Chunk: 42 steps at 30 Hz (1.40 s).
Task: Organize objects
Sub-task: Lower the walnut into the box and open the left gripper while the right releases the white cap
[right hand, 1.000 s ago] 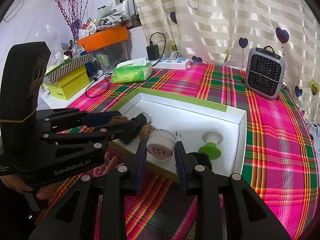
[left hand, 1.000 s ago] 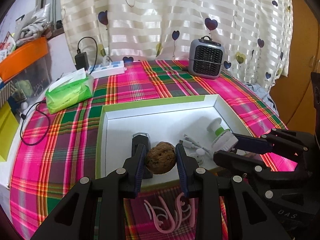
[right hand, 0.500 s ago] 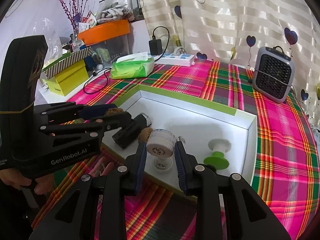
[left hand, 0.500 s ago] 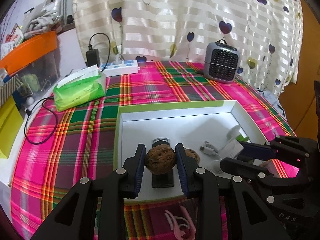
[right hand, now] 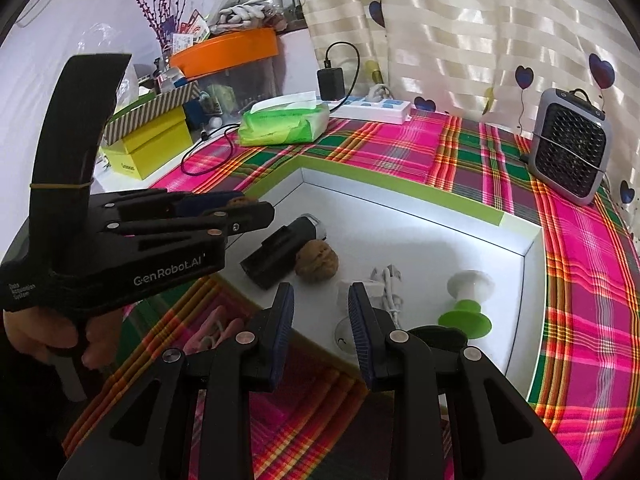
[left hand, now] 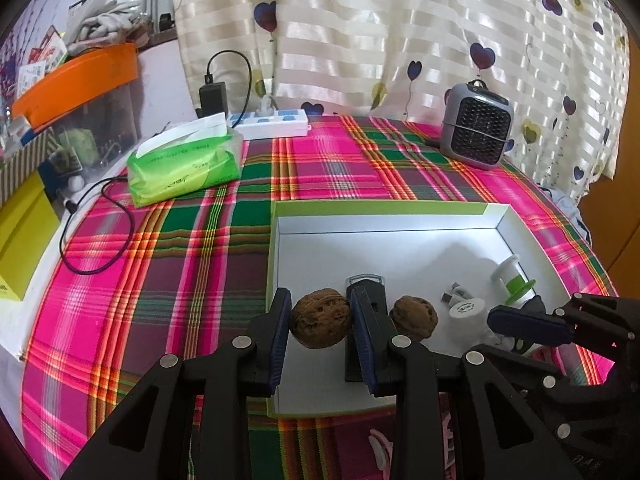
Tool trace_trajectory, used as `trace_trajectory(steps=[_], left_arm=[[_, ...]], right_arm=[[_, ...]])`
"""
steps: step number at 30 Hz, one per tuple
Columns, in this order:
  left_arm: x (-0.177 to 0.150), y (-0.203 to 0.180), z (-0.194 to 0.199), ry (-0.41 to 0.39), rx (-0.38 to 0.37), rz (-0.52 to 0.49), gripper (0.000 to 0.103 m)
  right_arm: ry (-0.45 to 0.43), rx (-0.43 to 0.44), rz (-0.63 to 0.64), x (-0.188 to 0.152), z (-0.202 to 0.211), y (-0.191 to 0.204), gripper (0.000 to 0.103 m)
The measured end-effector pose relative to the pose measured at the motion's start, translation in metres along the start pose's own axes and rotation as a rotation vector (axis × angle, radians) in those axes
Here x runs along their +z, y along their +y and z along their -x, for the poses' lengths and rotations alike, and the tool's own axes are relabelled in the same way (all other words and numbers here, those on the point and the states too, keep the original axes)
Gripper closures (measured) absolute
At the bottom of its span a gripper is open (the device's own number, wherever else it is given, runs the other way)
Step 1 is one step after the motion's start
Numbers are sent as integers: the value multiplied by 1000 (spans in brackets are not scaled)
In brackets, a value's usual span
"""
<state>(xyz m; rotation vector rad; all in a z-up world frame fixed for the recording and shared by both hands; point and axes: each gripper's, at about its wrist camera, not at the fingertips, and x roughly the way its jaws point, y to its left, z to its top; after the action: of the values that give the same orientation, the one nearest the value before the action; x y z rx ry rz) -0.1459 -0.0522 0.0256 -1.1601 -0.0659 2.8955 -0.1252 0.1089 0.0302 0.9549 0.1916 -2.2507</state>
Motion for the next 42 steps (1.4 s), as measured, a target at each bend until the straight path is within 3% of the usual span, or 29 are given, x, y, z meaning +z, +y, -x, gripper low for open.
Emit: trace_trajectory(steps=[15, 28, 42], left_arm=[[-4, -11, -9, 7, -12, -44, 74], [-3, -11, -11, 14, -81, -21, 74], [-5, -9, -7, 10, -86, -9, 73]], right_arm=[[-26, 8, -45, -2, 4, -7, 73], [-48, 17, -52, -4, 7, -7, 73], [-78, 7, -46, -6, 13, -5, 73]])
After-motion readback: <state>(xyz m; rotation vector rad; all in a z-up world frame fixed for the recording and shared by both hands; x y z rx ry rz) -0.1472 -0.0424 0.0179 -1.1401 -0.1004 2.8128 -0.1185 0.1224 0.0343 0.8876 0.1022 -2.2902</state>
